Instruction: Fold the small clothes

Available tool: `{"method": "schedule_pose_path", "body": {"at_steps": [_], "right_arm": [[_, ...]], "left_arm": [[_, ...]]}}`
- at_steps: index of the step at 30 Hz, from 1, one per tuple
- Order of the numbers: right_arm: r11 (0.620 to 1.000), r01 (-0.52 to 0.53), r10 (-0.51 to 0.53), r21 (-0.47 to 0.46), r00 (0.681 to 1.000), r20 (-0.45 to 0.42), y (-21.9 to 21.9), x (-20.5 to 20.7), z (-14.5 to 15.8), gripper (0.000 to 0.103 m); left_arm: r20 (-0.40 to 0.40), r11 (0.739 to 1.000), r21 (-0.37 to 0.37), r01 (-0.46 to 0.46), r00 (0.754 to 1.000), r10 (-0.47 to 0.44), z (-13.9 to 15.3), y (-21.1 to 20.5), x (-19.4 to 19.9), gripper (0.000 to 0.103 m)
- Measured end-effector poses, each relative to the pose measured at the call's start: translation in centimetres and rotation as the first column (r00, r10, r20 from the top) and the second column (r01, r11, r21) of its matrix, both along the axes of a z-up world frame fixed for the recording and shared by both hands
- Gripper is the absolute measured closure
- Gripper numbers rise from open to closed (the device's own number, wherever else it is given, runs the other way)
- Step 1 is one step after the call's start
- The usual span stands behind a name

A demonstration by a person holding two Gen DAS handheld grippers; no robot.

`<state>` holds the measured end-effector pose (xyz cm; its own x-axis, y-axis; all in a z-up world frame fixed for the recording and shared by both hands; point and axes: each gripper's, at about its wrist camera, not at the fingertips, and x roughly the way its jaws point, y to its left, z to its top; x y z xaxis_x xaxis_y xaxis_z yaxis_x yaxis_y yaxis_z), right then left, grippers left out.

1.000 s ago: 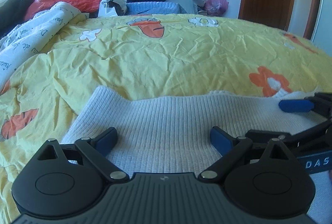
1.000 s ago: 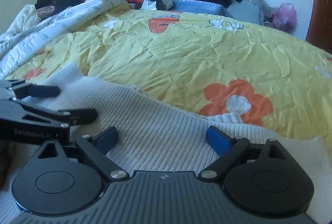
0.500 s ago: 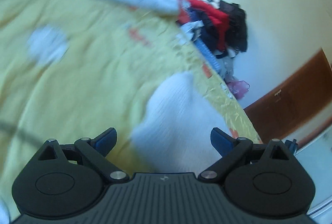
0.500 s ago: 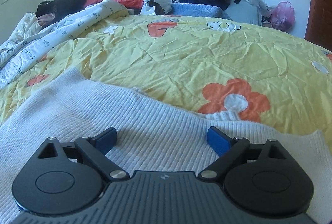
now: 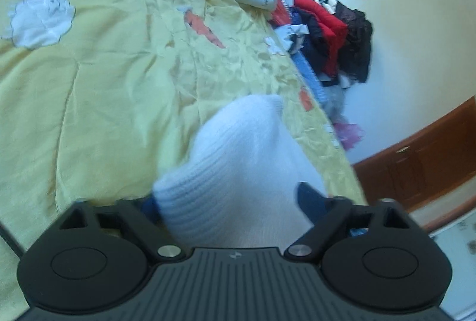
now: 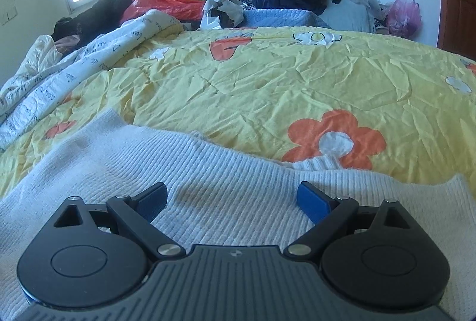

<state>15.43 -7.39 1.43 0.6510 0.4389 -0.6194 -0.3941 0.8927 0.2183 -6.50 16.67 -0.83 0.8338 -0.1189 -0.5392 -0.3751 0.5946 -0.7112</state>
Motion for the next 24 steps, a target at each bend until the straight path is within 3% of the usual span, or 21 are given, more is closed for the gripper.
{"method": "schedule_pose_path", "body": {"at_steps": [1,3,11,14,15,18,19,21,22,24], "right_arm": [[1.000,0.000,0.000,0.005,1.000,-0.001,-0.1,0.0,0.0,0.009],[1.000,0.001,-0.001,0.015,1.000,-0.004,-0.2,0.0,0.0,0.009],[1.000,0.004,-0.003,0.025,1.000,-0.006,-0.4,0.0,0.0,0.008],[0.996,0.057,-0.055,0.063,0.998,-0.034,-0.9,-0.1,0.9,0.010],[0.992,0.080,-0.074,0.093,0.995,-0.071,-0.9,-0.1,1.7,0.012],[0.981,-0.015,0.042,0.193,0.990,-0.137,1.0,-0.4,4.4,0.013],[0.979,-0.065,0.092,0.192,0.987,-0.133,2.3,-0.6,5.6,0.013],[0.975,-0.149,0.172,0.167,0.976,-0.133,5.1,-0.8,7.3,0.012],[0.968,-0.187,0.211,0.165,0.967,-0.141,6.3,-0.7,8.0,0.011],[0.936,-0.280,0.322,0.213,0.925,-0.200,8.9,-0.2,9.0,0.008]], "left_arm": [[-0.010,1.000,0.029,-0.008,1.000,0.008,0.1,-0.2,0.0,0.042],[-0.013,0.998,0.066,-0.020,1.000,0.021,-0.1,-0.3,-0.1,0.052],[-0.024,0.986,0.161,-0.036,0.999,0.040,0.1,-0.9,0.1,0.057],[-0.022,0.990,0.143,0.002,1.000,0.001,0.2,-0.4,0.3,0.058],[-0.019,0.990,0.140,0.010,1.000,-0.007,0.2,-0.2,0.3,0.067],[-0.016,0.977,0.212,0.023,1.000,-0.020,0.9,-0.9,0.0,0.073],[-0.013,0.962,0.270,0.031,1.000,-0.028,1.6,-1.8,0.0,0.074],[-0.002,0.896,0.439,0.066,0.997,-0.072,3.3,-4.2,0.1,0.074],[0.001,0.839,0.536,0.088,0.994,-0.105,4.0,-5.8,0.0,0.074],[-0.012,0.690,0.712,0.132,0.984,-0.176,4.7,-9.0,-0.1,0.074]]}}
